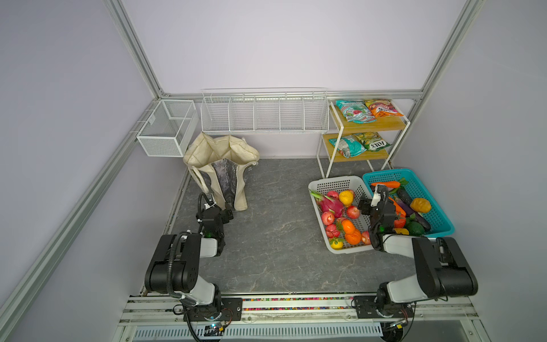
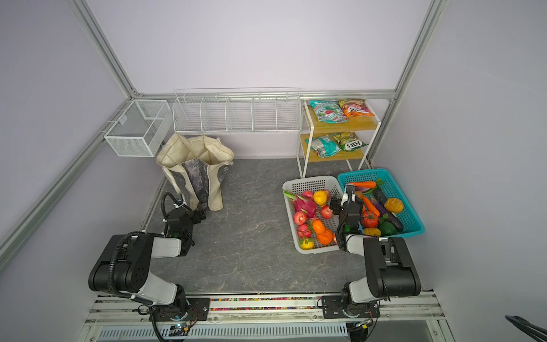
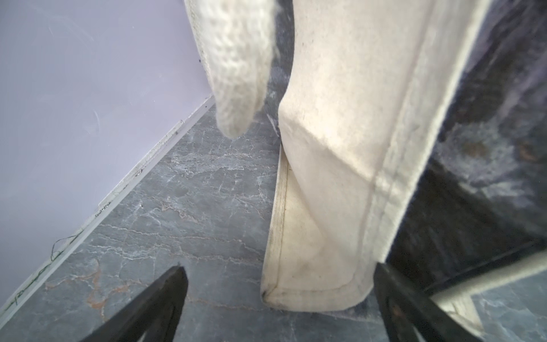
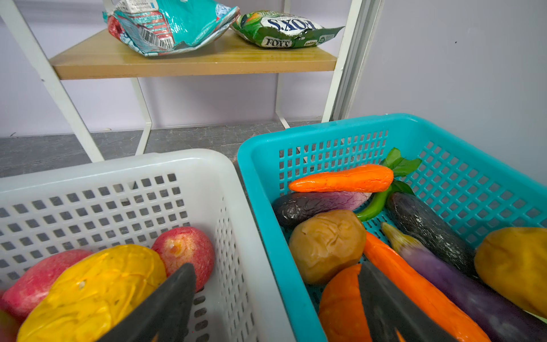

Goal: Place the food into the grocery bag and tie it
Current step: 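Reach left gripper to the tote handle while right gripper moves over fruit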

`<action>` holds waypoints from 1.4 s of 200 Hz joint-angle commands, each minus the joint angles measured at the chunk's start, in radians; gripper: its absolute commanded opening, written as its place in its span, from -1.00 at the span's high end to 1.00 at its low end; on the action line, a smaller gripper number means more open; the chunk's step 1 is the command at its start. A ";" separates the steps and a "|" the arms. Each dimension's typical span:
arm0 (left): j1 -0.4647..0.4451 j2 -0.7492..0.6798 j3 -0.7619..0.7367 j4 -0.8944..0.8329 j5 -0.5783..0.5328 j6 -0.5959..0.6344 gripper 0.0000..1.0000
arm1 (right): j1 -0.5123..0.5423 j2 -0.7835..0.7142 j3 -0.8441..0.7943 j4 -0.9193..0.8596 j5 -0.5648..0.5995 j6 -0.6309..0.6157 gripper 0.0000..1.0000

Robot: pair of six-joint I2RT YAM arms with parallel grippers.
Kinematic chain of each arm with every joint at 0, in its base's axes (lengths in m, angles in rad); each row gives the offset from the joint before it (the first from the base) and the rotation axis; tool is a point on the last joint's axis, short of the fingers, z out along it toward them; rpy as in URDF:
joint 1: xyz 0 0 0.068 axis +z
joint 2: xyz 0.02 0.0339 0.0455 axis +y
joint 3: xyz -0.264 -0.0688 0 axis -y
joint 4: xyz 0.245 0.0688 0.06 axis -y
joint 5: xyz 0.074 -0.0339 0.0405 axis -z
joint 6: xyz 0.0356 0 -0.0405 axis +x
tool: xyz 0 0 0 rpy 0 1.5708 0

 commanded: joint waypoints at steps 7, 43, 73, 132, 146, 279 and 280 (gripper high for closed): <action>-0.006 0.007 0.035 0.073 -0.026 0.025 -0.99 | -0.011 0.039 -0.019 -0.059 -0.032 -0.014 -0.76; -0.007 -0.002 0.035 0.070 -0.030 0.029 -0.98 | -0.025 0.030 -0.025 -0.062 -0.060 -0.004 -0.77; -0.059 -0.141 0.119 -0.196 -0.051 0.082 -0.95 | -0.025 -0.103 0.078 -0.345 -0.066 -0.010 -0.76; -0.211 -0.487 0.148 -0.697 -0.117 0.031 -0.94 | 0.000 -0.288 0.304 -0.897 -0.025 0.253 -0.79; -0.241 -0.593 0.153 -0.838 -0.145 -0.013 -0.98 | 0.017 -0.316 0.353 -0.995 -0.048 0.309 -0.81; -0.222 -0.595 0.852 -1.870 -0.116 -0.700 -0.98 | 0.354 -0.206 0.781 -1.413 -0.224 0.715 -0.92; -0.215 -0.590 0.863 -1.874 -0.110 -0.698 -0.98 | 0.358 -0.203 0.785 -1.414 -0.225 0.715 -0.92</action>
